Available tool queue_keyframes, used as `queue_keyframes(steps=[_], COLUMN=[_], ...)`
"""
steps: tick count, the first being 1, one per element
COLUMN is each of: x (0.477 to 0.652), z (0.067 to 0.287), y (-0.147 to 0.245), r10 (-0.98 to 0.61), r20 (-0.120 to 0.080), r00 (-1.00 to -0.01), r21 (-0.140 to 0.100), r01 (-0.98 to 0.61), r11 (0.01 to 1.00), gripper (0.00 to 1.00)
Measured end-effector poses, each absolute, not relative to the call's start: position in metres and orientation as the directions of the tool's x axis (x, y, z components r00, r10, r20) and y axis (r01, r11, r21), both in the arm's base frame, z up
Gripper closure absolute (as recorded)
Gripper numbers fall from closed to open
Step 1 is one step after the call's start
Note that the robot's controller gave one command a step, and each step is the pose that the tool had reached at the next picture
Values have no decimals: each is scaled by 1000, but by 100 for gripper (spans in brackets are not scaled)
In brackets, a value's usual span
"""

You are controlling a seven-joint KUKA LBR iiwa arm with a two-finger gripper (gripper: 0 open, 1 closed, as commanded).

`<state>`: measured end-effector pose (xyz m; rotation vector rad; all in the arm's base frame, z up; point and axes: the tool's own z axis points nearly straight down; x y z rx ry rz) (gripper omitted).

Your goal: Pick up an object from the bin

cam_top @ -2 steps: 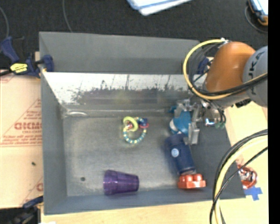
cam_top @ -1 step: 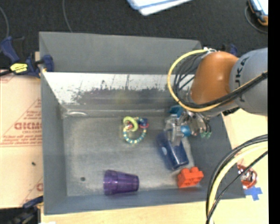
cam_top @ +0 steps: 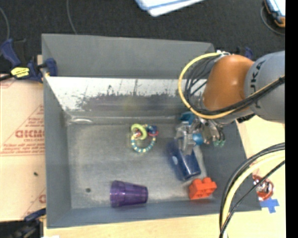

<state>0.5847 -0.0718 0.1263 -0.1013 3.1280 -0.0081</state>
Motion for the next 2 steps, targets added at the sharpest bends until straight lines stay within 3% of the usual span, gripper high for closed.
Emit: queue_keyframes(steps=[1, 2], x=[617, 607], z=[125, 140], y=[-62, -59], r10=[56, -9], r20=[-10, -16], r00=[-998, -1000], r21=[-2, -6], r01=[56, -9], r11=[998, 1000], gripper=[100, 100])
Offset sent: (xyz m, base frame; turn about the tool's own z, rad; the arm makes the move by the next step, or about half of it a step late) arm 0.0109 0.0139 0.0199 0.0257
